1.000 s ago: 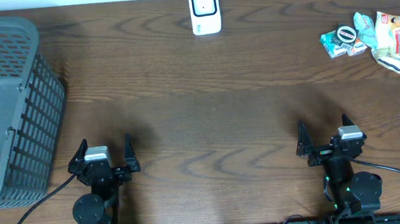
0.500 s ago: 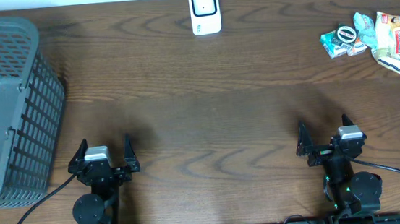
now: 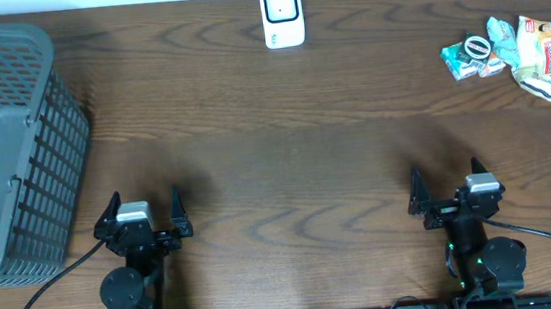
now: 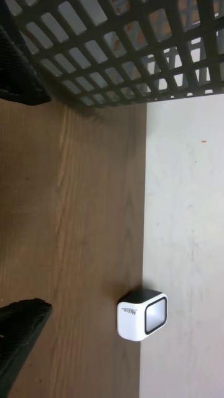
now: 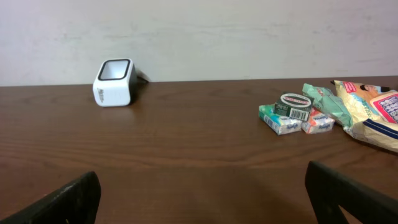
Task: Scan the item barcode
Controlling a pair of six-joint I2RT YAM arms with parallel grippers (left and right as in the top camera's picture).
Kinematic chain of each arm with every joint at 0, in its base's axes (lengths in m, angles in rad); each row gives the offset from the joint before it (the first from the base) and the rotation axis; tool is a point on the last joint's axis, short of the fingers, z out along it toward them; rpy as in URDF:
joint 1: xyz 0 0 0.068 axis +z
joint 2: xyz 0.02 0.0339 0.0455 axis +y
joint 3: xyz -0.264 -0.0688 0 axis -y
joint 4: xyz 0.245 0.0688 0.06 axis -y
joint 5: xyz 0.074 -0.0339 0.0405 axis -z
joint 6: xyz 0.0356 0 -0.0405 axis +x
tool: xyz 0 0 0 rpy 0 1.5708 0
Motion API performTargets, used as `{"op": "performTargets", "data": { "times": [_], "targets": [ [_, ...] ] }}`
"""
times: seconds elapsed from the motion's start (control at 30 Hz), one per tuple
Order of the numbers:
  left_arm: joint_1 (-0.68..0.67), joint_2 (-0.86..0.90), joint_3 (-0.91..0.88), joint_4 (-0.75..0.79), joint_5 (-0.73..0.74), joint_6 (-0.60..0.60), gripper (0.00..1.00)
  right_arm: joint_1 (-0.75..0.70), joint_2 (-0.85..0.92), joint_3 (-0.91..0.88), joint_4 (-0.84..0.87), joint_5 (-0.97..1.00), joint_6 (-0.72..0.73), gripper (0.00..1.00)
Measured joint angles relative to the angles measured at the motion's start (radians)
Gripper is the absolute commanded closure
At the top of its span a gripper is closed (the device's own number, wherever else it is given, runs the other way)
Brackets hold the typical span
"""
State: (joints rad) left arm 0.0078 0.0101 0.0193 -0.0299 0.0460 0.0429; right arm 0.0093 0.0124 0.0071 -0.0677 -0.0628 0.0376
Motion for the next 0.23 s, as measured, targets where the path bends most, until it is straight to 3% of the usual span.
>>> {"op": "performTargets", "data": {
  "times": [0.23],
  "targets": [
    [0.000,0.000,0.000,0.000,0.000,0.000,0.02,0.000,0.000,0.000,0.000,0.000,0.000,0.01]
  ]
}}
